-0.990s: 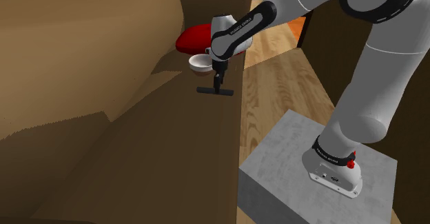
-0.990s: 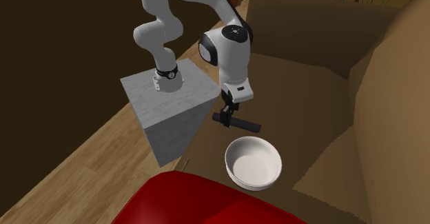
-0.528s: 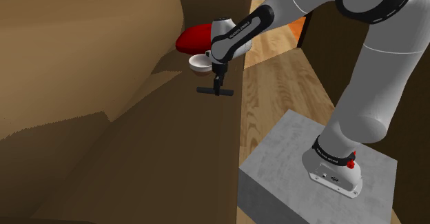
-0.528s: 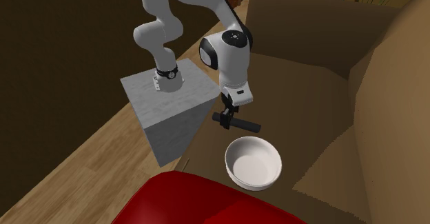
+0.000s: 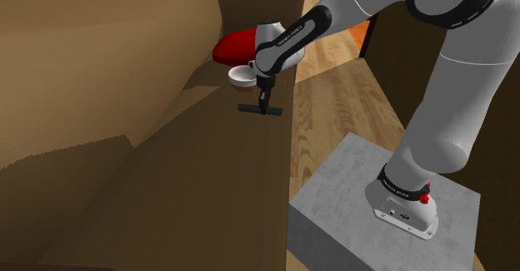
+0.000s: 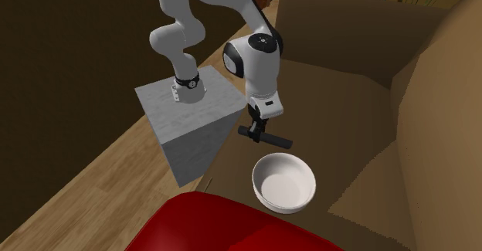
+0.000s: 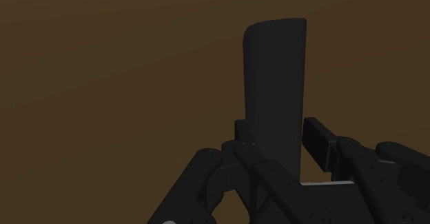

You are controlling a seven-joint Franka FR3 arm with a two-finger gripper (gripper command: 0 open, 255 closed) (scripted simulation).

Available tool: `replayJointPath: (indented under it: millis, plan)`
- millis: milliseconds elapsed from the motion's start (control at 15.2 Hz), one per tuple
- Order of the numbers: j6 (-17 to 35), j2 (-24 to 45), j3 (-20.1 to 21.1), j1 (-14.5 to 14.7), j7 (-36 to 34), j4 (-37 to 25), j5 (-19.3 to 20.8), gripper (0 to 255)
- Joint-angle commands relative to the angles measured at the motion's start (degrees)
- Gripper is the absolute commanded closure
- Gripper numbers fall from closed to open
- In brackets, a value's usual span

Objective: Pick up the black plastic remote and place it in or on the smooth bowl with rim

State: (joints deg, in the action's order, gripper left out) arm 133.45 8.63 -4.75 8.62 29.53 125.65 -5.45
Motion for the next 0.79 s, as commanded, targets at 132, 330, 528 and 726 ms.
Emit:
replayJointPath:
  millis: [132,330,528,726]
  plan:
    - [0.0,0.1,0.1,0.0,0.1,0.2,0.0,255]
    - [-1.4,-0.9,0.0,0.1,-0.2,-0.3,0.2,255]
    - [-3.6,-2.3,0.0,0.1,-0.5,-1.1,0.5,255]
    - [-5.8,-3.6,-0.1,0.1,-0.8,-2.0,0.8,255]
